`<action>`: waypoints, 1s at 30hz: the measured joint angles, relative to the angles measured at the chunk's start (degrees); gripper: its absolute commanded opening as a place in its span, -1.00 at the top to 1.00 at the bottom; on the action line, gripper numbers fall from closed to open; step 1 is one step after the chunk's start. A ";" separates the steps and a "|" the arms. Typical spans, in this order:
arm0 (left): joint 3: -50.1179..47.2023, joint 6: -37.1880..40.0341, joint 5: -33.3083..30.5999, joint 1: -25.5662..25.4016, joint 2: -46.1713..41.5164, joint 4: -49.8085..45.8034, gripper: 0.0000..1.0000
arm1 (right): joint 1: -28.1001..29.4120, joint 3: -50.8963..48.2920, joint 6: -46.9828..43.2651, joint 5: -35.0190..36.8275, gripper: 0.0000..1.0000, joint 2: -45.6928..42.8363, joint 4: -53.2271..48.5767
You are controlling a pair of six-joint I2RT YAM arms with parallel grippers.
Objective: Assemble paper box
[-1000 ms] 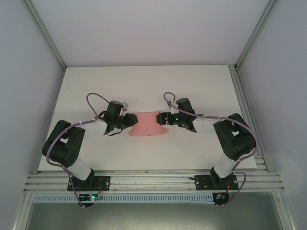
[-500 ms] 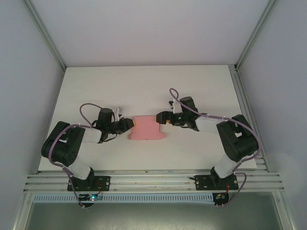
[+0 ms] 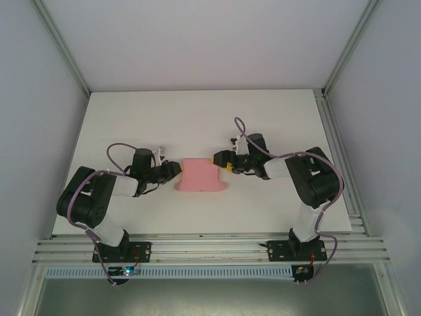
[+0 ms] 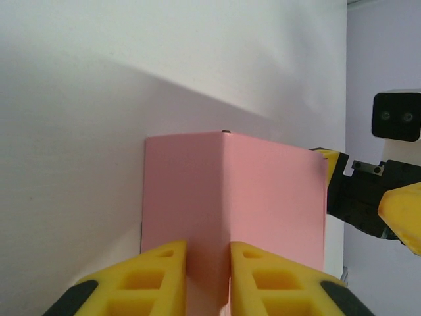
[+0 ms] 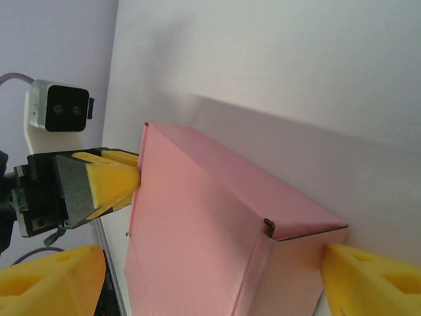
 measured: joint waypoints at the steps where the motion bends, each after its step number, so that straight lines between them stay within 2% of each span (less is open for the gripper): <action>1: -0.09 0.07 -0.13 0.02 -0.02 0.31 0.70 | -0.04 0.00 0.00 0.15 -0.70 -0.09 0.04; 13: -2.29 -0.50 -0.72 -0.09 -1.90 1.53 0.75 | -0.02 -0.02 -6.75 3.67 -0.77 -7.45 -13.00; 19: -2.40 -1.62 -0.70 -0.09 -1.79 2.05 0.80 | 0.90 0.35 -7.10 2.95 -0.77 -6.21 -14.34; 22: -2.40 -2.01 -0.52 -0.09 -1.46 2.82 0.89 | 2.14 0.74 -6.32 1.64 -0.73 -3.82 -13.31; 27: -2.40 -2.49 -0.28 -0.09 -1.14 3.28 0.85 | 2.95 1.46 -3.23 -0.52 -0.58 -1.66 -9.42; 30: -2.40 -2.60 0.15 -0.09 -1.14 3.26 0.81 | 4.17 2.14 -2.21 -1.22 -0.25 -1.31 -8.72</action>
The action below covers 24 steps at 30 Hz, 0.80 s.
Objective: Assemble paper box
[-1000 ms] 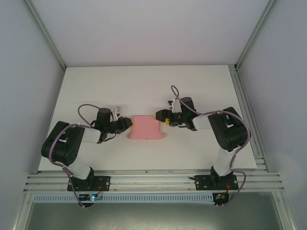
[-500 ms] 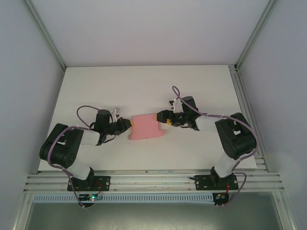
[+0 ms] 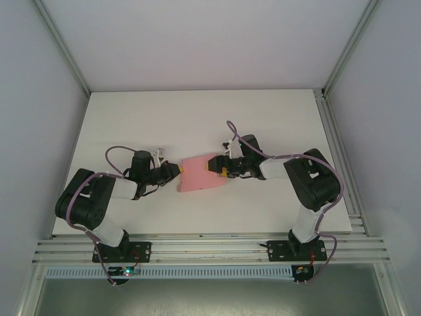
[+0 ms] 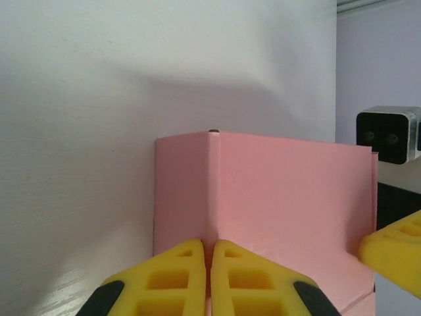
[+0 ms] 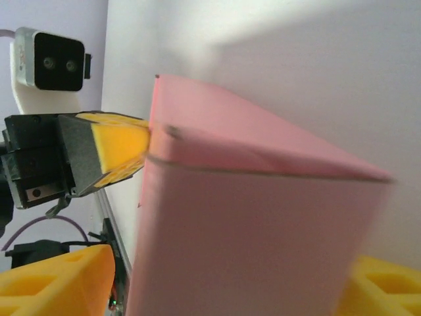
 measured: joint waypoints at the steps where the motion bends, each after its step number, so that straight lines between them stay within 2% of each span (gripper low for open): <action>1: 0.00 0.00 0.07 0.00 0.00 0.00 0.79 | 0.09 0.22 0.26 -0.20 -0.11 0.00 0.31; 2: 0.00 0.04 0.20 0.00 0.00 -0.02 0.77 | 0.24 0.44 0.50 -0.33 0.05 0.00 0.72; 4: 0.02 0.42 0.35 0.04 -0.22 -0.13 0.67 | 0.31 0.63 1.31 -0.50 0.16 -0.33 1.14; 5: 0.15 0.79 0.39 0.04 -0.59 -0.35 0.55 | 0.31 0.68 1.55 -0.70 0.17 -0.59 1.14; 6: 0.42 1.22 0.42 0.04 -1.09 -0.96 0.34 | 0.31 0.72 1.51 -0.72 0.17 -1.07 1.09; 8: 1.44 2.43 0.22 0.04 -2.73 -2.80 -0.67 | 0.13 0.83 1.55 -0.48 0.20 -2.32 0.46; 9: 2.10 2.97 0.04 0.04 -3.98 -3.87 -0.95 | -0.09 1.03 1.53 -0.28 0.22 -3.06 -0.20; 12: 5.05 6.71 -2.34 -0.31 -10.03 -8.20 -1.00 | -1.27 1.79 1.49 0.31 0.30 -5.73 -2.93; 14: 8.44 12.37 -7.54 -2.75 -15.26 -13.77 -1.00 | -2.84 2.64 2.64 0.50 0.35 -7.19 -4.90; 17: 15.23 25.64 -18.78 -12.13 -21.75 -21.68 -1.00 | -5.42 5.11 5.38 0.50 0.39 -8.24 -8.92; 20: 20.04 39.91 -23.89 -20.94 -25.24 -26.53 -1.00 | -7.85 8.28 8.87 0.33 0.40 -8.96 -14.40; 24: 24.74 55.54 -28.41 -25.38 -25.16 -35.06 -1.00 | -10.21 11.41 14.93 -1.79 0.37 -10.16 -18.71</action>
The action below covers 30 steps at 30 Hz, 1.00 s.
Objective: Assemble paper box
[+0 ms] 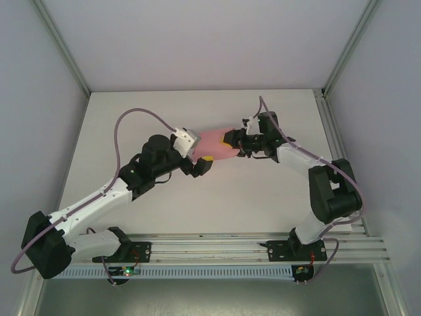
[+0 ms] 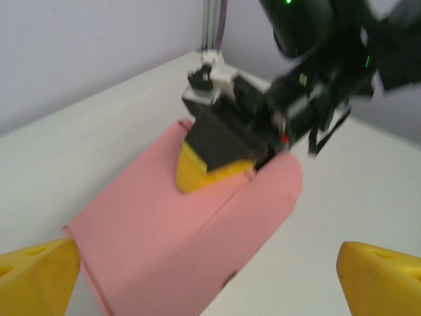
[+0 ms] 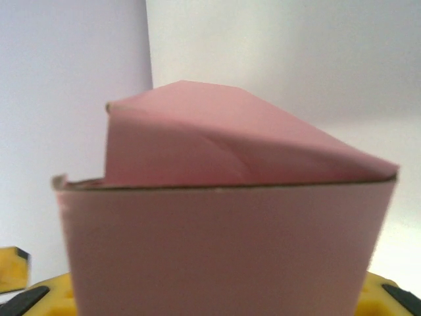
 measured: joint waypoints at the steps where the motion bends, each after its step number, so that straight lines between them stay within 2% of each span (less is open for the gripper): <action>1: 0.55 2.69 -1.09 -0.39 0.26 -1.46 -1.00 | -0.31 0.35 1.68 -0.48 0.37 -0.57 -0.63; 5: 1.60 13.51 -5.99 -3.23 1.70 -6.23 -1.00 | -0.48 1.79 7.21 -2.80 0.35 -2.97 -2.58; 9: 7.06 22.75 -8.98 -6.67 4.83 -13.25 -1.00 | -0.48 2.56 10.75 -3.02 0.36 -6.21 -4.15; 15: 10.05 32.41 -15.43 -8.17 7.67 -12.17 -0.98 | 0.04 1.64 16.79 -4.35 0.35 -7.50 -2.38; 21: 10.05 37.79 -21.51 -8.20 11.67 -9.70 -0.77 | 0.81 0.79 20.87 -5.44 0.35 -7.48 -0.46; 26: 10.05 39.85 -22.95 -8.20 11.93 -8.00 -0.57 | 2.05 0.81 21.79 -5.88 0.32 -7.48 0.37; 28: 10.05 40.19 -22.97 -8.20 11.93 -7.56 -0.37 | 2.05 0.81 22.18 -5.88 0.30 -7.43 0.37; 30: 10.05 40.65 -22.97 -8.20 11.93 -6.91 -0.26 | 2.05 0.81 22.56 -5.88 0.25 -7.43 0.48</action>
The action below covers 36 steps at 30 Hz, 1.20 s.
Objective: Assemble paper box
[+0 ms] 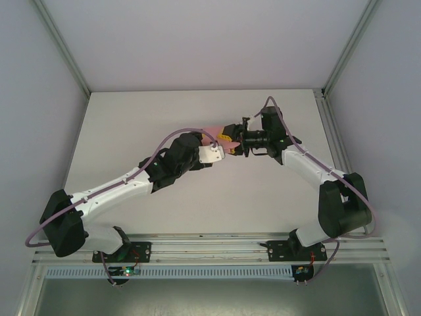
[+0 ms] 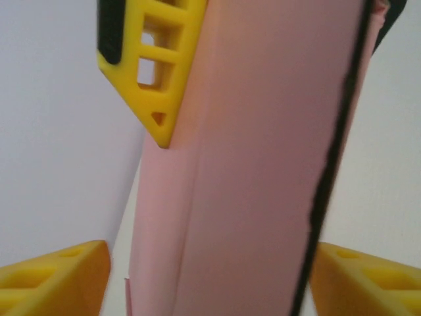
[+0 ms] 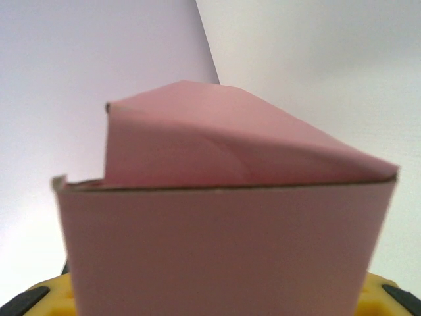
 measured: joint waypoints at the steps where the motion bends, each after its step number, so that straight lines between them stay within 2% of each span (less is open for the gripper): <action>1: 0.00 0.17 0.00 -0.09 0.00 0.07 -0.22 | 0.00 0.04 0.13 -0.04 0.25 0.00 0.33; 3: -0.02 0.42 -0.17 -0.28 0.00 0.22 -0.13 | 0.26 0.28 0.15 0.02 0.17 0.00 0.79; 5: -0.26 0.52 -0.24 -0.33 -0.02 0.70 -0.08 | 0.37 0.50 0.09 0.26 -0.02 0.00 1.18; 6: -0.46 0.50 -0.17 -0.33 -0.02 1.11 -0.02 | 0.37 0.52 0.13 0.22 -0.18 0.02 1.18; 7: -0.63 0.31 -0.17 -0.33 -0.02 1.36 0.02 | 0.52 0.52 0.31 0.22 -0.77 0.02 1.14; 8: -0.76 0.11 -0.09 -0.33 -0.02 1.51 0.03 | 0.74 0.59 0.22 0.09 -0.96 0.02 1.14; 14: -1.97 -1.97 1.75 -0.31 -1.05 1.20 0.08 | 0.33 0.68 -3.56 1.36 -0.96 -1.38 -0.94; 17: -2.71 -4.28 3.67 -0.07 -2.43 0.79 0.10 | -2.27 0.68 -7.58 3.65 -0.97 -4.90 -4.42; 20: -2.67 -6.54 5.68 0.98 -3.63 -1.42 0.15 | -6.12 2.29 -15.58 7.85 -0.97 -9.29 -12.52; 23: -2.27 -8.39 7.23 2.62 -3.45 -6.60 0.30 | -9.03 6.23 -26.40 17.92 -0.96 -12.74 -22.12; 27: -0.26 -9.38 9.84 4.74 -1.36 -16.37 0.23 | -9.20 7.39 -42.53 35.50 -0.97 -20.44 -29.18; 29: 1.55 -7.96 12.66 5.16 0.31 -22.38 0.23 | -9.14 4.46 -50.16 40.30 -0.97 -25.62 -27.04; 31: 3.13 -6.19 15.37 5.44 2.25 -27.28 0.27 | -9.16 -1.27 -55.25 42.03 -0.97 -31.45 -21.75; 34: 5.44 -4.83 17.64 5.77 6.49 -33.16 0.27 | -9.16 -10.60 -58.62 38.99 -0.96 -37.55 -12.61; 36: 7.82 -4.22 19.10 6.58 10.14 -36.09 0.26 | -8.68 -12.35 -59.67 35.21 -0.89 -36.61 -9.66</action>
